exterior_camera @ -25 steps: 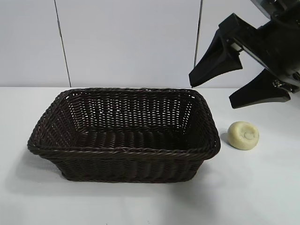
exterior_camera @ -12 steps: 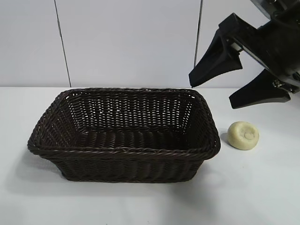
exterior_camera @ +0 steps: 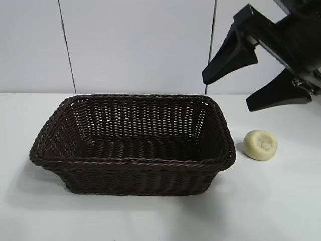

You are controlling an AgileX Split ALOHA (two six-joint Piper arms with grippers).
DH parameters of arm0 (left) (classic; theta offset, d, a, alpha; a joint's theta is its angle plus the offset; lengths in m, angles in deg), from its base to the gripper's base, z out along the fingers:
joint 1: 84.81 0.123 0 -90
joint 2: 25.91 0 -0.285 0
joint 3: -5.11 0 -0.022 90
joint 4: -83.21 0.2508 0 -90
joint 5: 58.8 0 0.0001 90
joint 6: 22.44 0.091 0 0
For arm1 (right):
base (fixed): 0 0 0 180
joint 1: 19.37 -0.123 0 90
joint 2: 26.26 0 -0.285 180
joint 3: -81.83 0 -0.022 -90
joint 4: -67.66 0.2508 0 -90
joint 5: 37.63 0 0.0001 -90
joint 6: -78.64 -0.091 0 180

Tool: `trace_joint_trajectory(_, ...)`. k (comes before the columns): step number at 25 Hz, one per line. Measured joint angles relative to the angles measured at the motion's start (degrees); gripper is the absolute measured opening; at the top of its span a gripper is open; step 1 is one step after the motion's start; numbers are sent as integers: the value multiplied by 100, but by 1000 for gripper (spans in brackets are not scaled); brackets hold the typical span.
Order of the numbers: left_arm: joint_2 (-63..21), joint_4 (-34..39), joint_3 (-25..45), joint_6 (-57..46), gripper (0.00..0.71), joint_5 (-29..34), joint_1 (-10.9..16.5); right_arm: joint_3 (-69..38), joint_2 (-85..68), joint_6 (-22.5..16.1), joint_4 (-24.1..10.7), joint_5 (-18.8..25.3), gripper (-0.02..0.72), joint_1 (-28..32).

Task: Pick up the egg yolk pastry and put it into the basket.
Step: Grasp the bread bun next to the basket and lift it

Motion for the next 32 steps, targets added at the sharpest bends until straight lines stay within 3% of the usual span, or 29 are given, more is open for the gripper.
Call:
trace_joint_trajectory(4,0,0,0,0,571,0,0,612,338,-419,-932,582,654,0)
trace_joint_trajectory(8,0,0,0,0,571,0,0,872,601,-525,-1173,710,654,109)
trace_joint_trajectory(17,0,0,0,0,571,0,0,878,1130,-452,-1197,683,654,1131)
trace_joint_trajectory(24,0,0,0,0,571,0,0,891,1475,-452,-1177,377,654,1249)
trace_joint_trajectory(28,0,0,0,0,571,0,0,902,1908,-446,-1019,74,654,1249)
trace_joint_trajectory(32,0,0,0,0,571,0,0,904,2355,-446,-632,-356,654,1249)
